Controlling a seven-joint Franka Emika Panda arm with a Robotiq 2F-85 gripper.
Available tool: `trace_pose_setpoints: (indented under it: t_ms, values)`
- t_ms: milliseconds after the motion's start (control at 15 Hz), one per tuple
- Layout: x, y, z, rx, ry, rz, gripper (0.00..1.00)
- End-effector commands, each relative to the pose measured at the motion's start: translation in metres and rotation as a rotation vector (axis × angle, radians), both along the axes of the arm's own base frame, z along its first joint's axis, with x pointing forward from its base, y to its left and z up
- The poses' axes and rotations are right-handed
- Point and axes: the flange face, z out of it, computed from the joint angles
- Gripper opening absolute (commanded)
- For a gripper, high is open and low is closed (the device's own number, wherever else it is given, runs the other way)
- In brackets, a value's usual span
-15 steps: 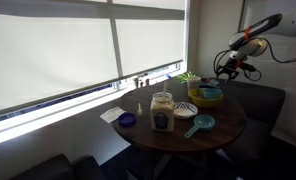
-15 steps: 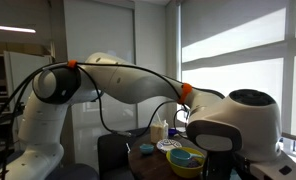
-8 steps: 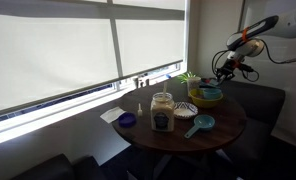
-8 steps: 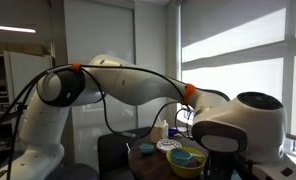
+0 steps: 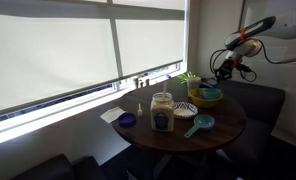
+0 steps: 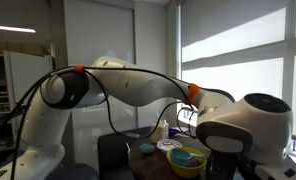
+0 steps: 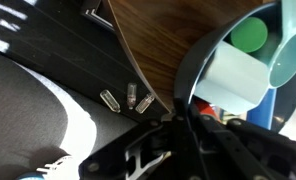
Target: Pick up the blue bowl and place it in the middle of the table
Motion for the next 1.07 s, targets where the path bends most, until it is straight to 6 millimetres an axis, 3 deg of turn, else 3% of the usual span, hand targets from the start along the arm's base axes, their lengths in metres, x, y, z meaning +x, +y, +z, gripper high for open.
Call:
trace_pose_setpoints:
  t_ms: [0, 267, 733, 1000]
  values:
    - [0.009, -0.006, -0.007, 0.044, 0.008, 0.007, 0.01]
    - [0.005, -0.009, 0.006, 0.024, -0.007, -0.012, 0.01]
    - [-0.025, -0.015, 0.063, -0.030, -0.099, -0.041, 0.01]
    - [-0.037, -0.005, 0.111, -0.087, -0.168, -0.025, 0.01]
